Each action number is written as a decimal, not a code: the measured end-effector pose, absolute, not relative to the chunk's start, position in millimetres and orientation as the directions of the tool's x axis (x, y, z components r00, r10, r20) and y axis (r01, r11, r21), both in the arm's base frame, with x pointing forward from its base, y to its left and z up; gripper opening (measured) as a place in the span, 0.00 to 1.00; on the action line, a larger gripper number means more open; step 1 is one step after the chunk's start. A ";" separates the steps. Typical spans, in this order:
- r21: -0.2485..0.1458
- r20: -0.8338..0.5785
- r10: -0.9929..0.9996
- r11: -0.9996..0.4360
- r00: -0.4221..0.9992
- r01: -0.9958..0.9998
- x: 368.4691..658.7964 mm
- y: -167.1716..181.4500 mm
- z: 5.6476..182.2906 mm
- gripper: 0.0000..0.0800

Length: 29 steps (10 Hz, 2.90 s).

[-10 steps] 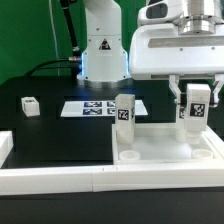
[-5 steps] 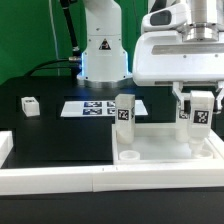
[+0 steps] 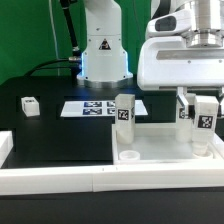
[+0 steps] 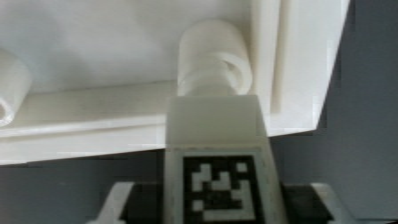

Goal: Assemble square table

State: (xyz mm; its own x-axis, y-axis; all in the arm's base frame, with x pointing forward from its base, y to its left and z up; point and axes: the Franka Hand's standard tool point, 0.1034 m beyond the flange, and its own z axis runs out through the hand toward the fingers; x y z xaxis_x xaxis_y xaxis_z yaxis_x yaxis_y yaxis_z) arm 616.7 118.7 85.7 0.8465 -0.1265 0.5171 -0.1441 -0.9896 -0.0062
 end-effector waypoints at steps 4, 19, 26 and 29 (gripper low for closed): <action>-0.003 0.516 -0.121 -0.990 0.848 -0.140 617.4 120.8 83.1 0.36; 0.000 0.503 -0.129 -0.989 0.855 -0.149 617.8 115.8 80.6 0.81; 0.012 0.217 -0.230 -0.971 0.949 -0.238 631.9 89.3 89.4 0.81; 0.021 0.088 -0.285 -0.957 0.954 -0.288 635.1 90.7 88.7 0.81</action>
Offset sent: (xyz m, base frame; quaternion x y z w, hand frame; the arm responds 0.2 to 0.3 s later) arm 0.0032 0.0003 -0.0023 -0.0033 0.0024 0.0050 1.0000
